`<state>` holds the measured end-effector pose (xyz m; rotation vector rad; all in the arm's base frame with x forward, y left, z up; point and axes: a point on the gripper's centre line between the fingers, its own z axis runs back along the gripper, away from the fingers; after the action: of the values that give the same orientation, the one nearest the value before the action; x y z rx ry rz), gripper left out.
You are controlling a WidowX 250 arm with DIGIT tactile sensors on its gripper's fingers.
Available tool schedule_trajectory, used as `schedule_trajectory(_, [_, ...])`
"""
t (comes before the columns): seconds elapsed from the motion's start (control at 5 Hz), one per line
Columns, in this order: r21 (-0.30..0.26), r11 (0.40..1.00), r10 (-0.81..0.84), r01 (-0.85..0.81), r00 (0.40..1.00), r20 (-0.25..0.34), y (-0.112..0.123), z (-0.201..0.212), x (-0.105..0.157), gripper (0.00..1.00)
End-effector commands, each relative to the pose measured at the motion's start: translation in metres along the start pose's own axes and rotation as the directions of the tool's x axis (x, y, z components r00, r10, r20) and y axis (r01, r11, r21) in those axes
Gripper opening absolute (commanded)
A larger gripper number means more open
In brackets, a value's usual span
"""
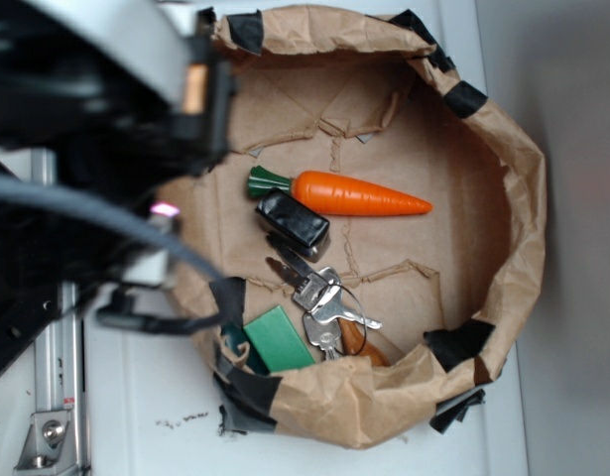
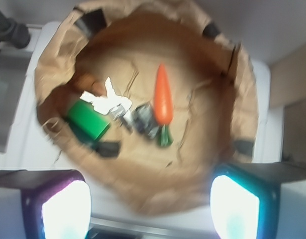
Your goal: Grab the black box.
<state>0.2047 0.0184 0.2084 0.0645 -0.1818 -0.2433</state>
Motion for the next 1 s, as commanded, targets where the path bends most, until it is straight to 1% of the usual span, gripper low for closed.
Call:
schedule_trajectory(0.0, [-0.029, 0.994, -0.108, 0.105, 0.988, -0.111, -0.013, -0.065, -0.005, 1.00])
schedule_trajectory(0.6, [-0.029, 0.994, -0.108, 0.105, 0.988, -0.111, -0.013, -0.065, -0.005, 1.00])
schedule_trajectory(0.8, [-0.028, 1.000, -0.015, 0.012, 0.995, -0.099, 0.020, -0.074, 0.001, 1.00])
